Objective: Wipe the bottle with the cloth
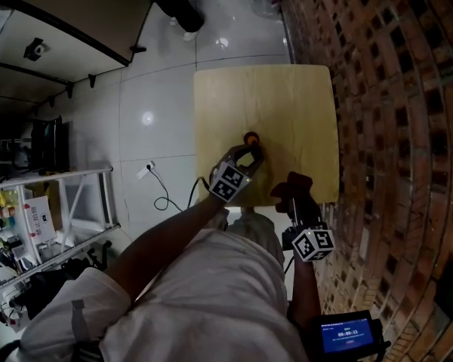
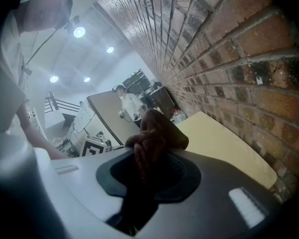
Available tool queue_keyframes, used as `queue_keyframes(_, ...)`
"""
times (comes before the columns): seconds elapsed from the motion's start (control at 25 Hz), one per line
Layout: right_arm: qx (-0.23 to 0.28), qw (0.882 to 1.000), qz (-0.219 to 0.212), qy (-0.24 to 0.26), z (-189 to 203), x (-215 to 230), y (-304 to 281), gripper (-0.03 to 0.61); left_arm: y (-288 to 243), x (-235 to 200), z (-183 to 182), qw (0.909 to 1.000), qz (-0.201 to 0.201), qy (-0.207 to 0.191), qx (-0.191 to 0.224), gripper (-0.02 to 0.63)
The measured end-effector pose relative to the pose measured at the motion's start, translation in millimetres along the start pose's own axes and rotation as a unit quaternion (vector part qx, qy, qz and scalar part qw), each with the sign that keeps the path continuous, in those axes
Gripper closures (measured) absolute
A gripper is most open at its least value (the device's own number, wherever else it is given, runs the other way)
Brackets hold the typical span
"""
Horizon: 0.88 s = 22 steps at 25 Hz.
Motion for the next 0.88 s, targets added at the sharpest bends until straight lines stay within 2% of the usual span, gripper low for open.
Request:
queue_keyframes(0.16, -0.004, 1.000, -0.012, 0.001, 1.3, -8.2, -10.2, 0.499, 3.7, -13.4, 4.1, 0.9998, -0.001, 0.008, -0.017, 0.436)
queue_keyframes(0.32, 0.000, 1.000, -0.016, -0.003, 2.4, -9.6, -13.7, 0.499, 7.9, -16.3, 7.2, 0.9992, 0.023, -0.010, -0.030, 0.437)
queue_keyframes(0.44, 0.004, 1.000, -0.016, -0.003, 3.4, -6.4, -12.3, 0.499, 9.7, -10.7, 8.8, 0.9974, 0.035, -0.041, -0.048, 0.437)
queue_keyframes(0.64, 0.013, 1.000, -0.013, -0.008, 2.1, 1.6, -10.1, 0.499, 5.2, 9.2, -2.0, 0.9867, 0.055, -0.132, -0.077, 0.437)
queue_keyframes(0.72, 0.016, 1.000, -0.009, -0.011, 2.5, 7.2, -7.6, 0.499, 0.5, 15.1, -4.6, 0.9837, 0.060, -0.146, -0.086, 0.437)
queue_keyframes(0.88, 0.023, 1.000, -0.006, -0.016, 3.9, 17.0, -4.2, 0.499, -3.3, 16.1, -7.7, 0.9823, 0.065, -0.146, -0.098, 0.437)
Point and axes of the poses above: the fingertips, and each gripper's own axes: y backward along the fingers, x to its right, z out of its underside, the point moved 5 cm from there along y, backward along the fingers, and after that the axes turned 14 degrees about -y, right-handed, at the moved point
